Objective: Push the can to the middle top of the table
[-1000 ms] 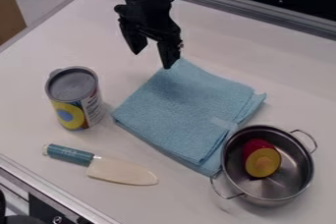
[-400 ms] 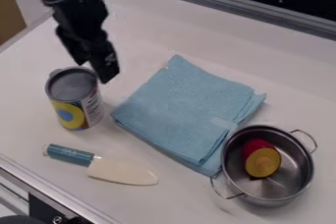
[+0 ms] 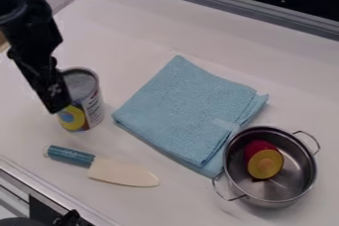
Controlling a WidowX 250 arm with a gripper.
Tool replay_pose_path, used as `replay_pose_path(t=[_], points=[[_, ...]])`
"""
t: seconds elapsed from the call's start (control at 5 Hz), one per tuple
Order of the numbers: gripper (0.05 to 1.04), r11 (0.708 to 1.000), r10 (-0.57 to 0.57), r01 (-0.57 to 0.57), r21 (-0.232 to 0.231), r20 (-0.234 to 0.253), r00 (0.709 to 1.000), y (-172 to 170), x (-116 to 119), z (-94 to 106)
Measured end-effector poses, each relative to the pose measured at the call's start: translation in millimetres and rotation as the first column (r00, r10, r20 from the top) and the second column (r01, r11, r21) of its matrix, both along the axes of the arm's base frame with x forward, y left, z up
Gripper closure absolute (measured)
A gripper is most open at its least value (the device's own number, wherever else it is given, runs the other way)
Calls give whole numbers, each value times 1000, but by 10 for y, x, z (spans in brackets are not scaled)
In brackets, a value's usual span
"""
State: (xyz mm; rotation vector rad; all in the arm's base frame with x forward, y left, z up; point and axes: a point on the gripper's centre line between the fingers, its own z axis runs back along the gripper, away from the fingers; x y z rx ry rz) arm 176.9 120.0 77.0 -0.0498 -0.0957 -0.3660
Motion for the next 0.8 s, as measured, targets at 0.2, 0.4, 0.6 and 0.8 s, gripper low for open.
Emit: replay_pose_path(t=[0.2,0.4,0.6,0.8], points=[[84,999,4,-2,42,-46,999,74,-134,-75],[84,991,85,-77,109,-70,994,110,-137,-235],[84,976,169,-167,142,-1,986,128,-85,-307],[84,971,191,-188,144,-2,982,93,17,-391]])
